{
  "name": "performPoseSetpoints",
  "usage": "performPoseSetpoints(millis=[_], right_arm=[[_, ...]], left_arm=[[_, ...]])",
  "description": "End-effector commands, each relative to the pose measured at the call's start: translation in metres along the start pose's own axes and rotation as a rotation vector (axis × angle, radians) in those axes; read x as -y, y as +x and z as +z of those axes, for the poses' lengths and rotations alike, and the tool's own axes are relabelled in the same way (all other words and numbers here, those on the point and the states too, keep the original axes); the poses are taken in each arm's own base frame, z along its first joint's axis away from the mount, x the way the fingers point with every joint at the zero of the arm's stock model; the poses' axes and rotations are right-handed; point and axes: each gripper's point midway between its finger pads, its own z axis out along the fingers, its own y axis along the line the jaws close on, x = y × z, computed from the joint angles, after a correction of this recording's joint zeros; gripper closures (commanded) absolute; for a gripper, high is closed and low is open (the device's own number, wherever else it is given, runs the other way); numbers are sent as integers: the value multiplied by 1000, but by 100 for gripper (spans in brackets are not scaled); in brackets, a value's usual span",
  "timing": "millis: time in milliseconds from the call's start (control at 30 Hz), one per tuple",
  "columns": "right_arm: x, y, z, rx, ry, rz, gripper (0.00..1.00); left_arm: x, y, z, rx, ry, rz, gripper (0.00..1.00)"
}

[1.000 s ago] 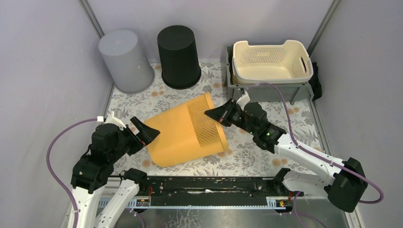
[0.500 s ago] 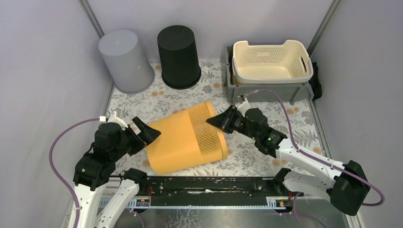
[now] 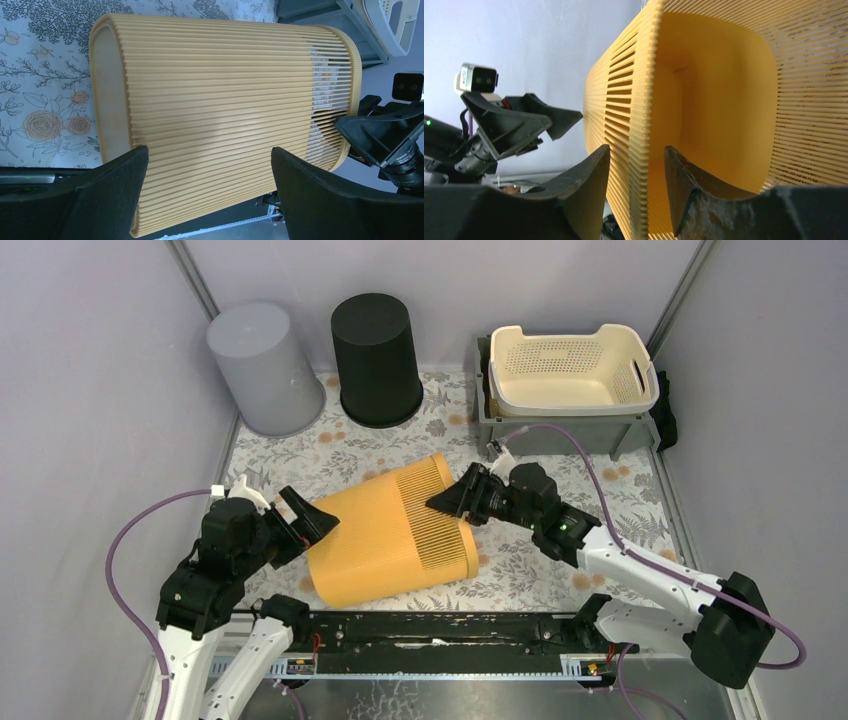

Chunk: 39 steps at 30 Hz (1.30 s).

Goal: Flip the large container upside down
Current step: Place the container at the center of the board.

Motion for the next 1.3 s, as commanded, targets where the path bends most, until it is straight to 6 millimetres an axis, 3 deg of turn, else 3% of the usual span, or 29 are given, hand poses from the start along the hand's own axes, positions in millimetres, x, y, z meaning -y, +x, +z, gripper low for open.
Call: performPoseSetpoints(millis=[0,200,400,867,1267], right_arm=[[-23,16,-2,-129,-69,-53,47],[-32,42,0,-342,-102,-62,44],[-30,70,-2,-579,-134,-33,48],[-17,75,-17,-699,-92,-32,48],[-39,71,-18,-695,-214,34,54]], left_arm=[[2,-5,3,23,9,-2,0],[1,-5,4,25,3,-2,0],[0,-8,4,33,-5,13,0],[1,-9,5,31,-5,21,0],[-1,-5,7,17,-5,27,0]])
